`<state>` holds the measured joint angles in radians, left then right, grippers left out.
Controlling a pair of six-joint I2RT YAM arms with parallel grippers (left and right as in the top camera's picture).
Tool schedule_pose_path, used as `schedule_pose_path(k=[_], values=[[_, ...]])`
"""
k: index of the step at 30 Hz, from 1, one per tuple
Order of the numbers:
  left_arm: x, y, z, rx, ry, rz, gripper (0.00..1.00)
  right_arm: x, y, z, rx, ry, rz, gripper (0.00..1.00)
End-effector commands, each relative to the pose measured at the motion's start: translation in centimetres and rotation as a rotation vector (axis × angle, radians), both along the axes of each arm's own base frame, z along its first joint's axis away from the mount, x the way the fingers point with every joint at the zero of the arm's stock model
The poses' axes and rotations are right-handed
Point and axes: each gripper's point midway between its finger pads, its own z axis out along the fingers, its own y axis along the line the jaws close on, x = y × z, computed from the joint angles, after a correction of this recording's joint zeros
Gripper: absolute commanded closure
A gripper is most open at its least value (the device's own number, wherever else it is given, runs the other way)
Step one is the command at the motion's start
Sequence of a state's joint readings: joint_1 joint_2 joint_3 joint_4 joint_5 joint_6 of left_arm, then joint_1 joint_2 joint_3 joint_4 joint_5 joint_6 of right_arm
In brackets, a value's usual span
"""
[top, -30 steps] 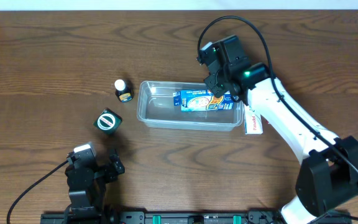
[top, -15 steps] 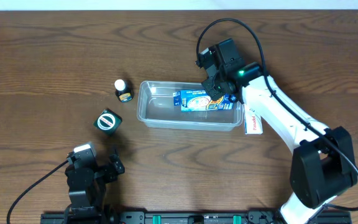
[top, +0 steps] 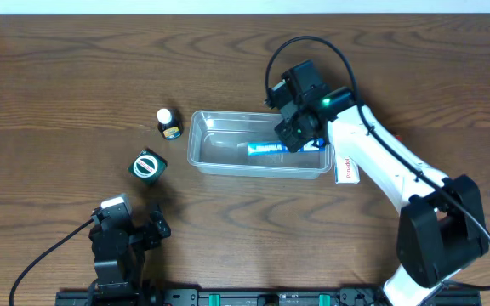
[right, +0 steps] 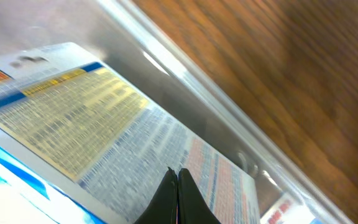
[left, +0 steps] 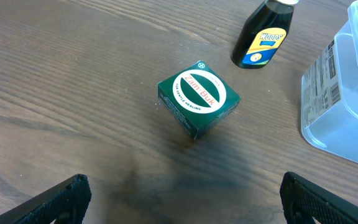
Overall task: Pack container
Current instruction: 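Move the right gripper back to the red medicine box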
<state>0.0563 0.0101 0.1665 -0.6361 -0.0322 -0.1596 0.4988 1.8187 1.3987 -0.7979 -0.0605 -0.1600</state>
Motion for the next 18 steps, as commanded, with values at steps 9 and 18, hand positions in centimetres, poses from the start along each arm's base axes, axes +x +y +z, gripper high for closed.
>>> schedule_pose_path(k=[9,18], values=[[-0.1,0.1,-0.6,0.005,0.016,0.002,0.02,0.8,-1.3,6.1,0.052,-0.144,-0.175,0.99],[-0.1,0.1,-0.6,0.005,0.016,0.002,0.02,2.4,-6.2,6.7,0.129,-0.098,-0.343,0.99]])
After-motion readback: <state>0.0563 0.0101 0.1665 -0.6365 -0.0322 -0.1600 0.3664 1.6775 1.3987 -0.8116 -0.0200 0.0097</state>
